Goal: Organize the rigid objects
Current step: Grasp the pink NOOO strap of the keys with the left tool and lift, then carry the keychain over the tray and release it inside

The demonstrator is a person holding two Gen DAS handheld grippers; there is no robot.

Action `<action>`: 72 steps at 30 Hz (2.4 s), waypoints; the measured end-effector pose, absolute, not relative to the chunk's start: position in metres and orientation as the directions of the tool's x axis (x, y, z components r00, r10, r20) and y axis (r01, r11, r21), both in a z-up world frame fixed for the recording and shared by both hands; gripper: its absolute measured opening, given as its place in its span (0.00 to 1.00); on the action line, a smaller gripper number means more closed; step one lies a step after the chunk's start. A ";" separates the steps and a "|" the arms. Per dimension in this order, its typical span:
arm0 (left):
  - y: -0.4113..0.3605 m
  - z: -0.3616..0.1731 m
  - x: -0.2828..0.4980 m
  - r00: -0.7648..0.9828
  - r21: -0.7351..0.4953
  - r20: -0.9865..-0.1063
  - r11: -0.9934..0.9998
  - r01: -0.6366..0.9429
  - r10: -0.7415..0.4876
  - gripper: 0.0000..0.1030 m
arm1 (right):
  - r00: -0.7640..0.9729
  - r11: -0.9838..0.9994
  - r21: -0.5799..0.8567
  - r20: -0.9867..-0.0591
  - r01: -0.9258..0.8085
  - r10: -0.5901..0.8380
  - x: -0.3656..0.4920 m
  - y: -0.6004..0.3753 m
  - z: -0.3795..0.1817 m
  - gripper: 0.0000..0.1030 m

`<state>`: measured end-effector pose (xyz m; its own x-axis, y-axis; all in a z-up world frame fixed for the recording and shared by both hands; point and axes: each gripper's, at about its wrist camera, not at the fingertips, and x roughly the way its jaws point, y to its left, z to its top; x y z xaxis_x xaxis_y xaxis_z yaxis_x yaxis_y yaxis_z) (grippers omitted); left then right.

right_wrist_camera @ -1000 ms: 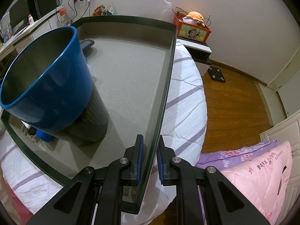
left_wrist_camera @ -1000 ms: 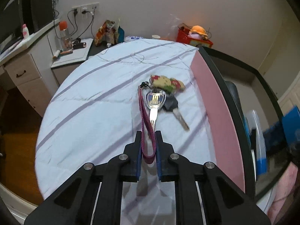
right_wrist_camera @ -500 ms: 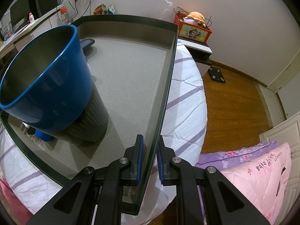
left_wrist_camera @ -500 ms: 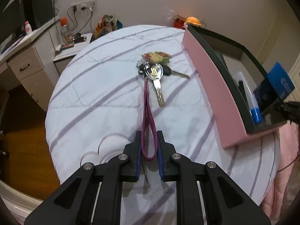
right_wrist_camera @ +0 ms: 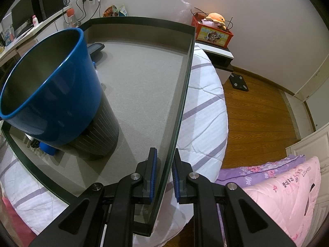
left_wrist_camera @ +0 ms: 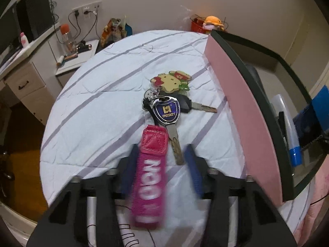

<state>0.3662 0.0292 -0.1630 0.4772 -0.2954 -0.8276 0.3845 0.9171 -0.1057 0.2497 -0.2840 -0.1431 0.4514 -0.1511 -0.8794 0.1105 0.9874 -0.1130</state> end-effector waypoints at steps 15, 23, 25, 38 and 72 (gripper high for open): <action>0.034 -0.150 0.336 0.434 -0.312 -0.743 0.837 0.449 -0.509 0.23 | 0.452 0.988 -0.113 -0.879 0.109 -0.151 0.249 -0.285 -0.143 0.15; 0.060 -0.148 0.329 0.423 -0.537 -0.595 0.730 0.423 -0.684 0.23 | 0.451 0.987 -0.114 -0.880 0.109 -0.152 0.250 -0.284 -0.143 0.15; 0.062 -0.143 0.325 0.428 -0.562 -0.560 0.705 0.433 -0.710 0.23 | 0.451 0.988 -0.114 -0.880 0.109 -0.151 0.249 -0.285 -0.143 0.15; 0.044 -0.079 0.313 0.548 -0.503 -0.430 0.695 0.514 -0.717 0.22 | 0.450 0.987 -0.115 -0.880 0.108 -0.152 0.250 -0.284 -0.142 0.15; -0.066 -0.014 0.324 0.508 -0.341 -0.425 0.652 0.677 -0.749 0.22 | 0.448 0.989 -0.112 -0.882 0.101 -0.146 0.250 -0.285 -0.143 0.15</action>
<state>0.3242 -0.0658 -0.0136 0.5080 -0.7494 -0.4246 0.6770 0.6521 -0.3411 0.2503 -0.2854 -0.1433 0.4478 -0.1458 -0.8821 0.1007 0.9886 -0.1123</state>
